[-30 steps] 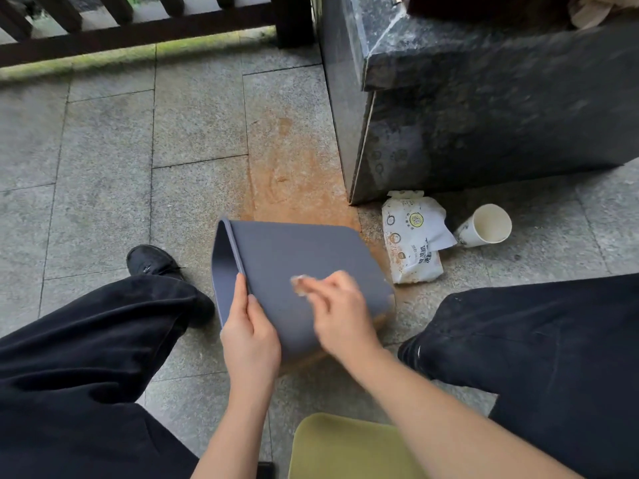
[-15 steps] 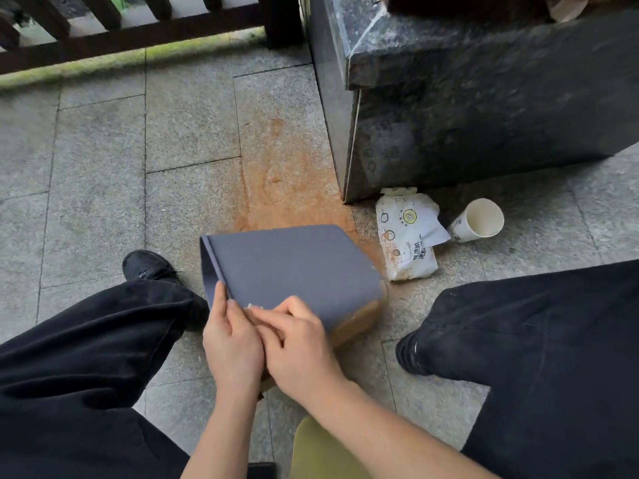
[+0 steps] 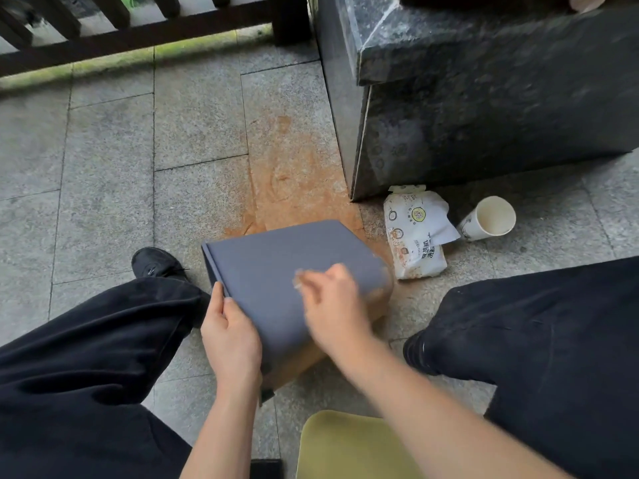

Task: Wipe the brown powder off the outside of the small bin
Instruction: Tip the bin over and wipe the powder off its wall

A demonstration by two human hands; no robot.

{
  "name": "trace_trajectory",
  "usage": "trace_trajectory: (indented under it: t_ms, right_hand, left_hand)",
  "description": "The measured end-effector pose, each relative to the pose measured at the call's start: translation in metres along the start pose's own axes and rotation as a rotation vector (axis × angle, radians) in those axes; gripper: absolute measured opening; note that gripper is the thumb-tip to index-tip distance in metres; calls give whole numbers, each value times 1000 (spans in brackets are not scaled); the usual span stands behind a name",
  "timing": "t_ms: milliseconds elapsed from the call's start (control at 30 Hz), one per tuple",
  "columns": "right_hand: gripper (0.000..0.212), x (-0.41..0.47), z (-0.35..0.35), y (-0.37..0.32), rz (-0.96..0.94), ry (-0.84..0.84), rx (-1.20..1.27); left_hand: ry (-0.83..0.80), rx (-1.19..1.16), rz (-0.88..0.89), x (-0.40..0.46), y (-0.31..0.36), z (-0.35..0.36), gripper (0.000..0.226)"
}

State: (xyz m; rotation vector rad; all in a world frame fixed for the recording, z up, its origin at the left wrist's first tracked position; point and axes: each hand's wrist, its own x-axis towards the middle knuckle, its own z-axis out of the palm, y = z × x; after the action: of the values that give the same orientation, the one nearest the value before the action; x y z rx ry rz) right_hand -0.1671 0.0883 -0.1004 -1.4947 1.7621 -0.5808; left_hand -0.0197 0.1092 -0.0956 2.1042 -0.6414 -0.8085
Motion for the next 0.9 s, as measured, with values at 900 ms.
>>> trace_trajectory:
  t_ms: [900]
  right_hand:
    - [25, 15, -11, 60, 204, 61, -172]
  left_hand:
    - [-31, 304, 143, -16, 16, -1, 45]
